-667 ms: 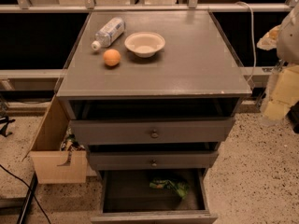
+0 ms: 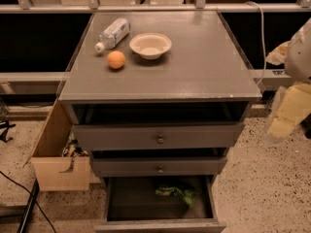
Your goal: Pick green rice chip bag from bottom drawer and place on counter
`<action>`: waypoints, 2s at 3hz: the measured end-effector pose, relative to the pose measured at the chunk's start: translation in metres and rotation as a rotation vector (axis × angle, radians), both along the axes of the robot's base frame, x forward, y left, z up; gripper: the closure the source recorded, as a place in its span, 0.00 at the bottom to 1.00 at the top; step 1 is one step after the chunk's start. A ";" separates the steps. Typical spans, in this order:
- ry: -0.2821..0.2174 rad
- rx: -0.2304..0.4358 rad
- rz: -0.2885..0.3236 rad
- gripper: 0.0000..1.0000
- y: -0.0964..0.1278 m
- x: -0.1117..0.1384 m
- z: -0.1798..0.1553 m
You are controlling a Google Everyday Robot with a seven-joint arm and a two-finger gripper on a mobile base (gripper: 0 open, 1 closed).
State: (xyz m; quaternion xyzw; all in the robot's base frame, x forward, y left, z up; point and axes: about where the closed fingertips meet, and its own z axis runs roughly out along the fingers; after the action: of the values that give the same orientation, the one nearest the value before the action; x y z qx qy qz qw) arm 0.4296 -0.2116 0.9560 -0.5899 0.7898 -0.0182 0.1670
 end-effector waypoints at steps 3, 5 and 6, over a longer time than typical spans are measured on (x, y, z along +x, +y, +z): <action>0.016 0.238 -0.097 0.00 0.060 -0.007 -0.146; 0.037 0.264 -0.077 0.00 0.103 -0.002 -0.205; 0.060 0.238 -0.080 0.00 0.097 -0.009 -0.245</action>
Offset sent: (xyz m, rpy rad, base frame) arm -0.0045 0.0470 -0.1433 0.2718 -0.0004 -0.1249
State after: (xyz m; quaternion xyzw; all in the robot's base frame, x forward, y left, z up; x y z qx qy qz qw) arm 0.4201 -0.1148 0.7110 -0.5344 0.8138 0.0865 0.2113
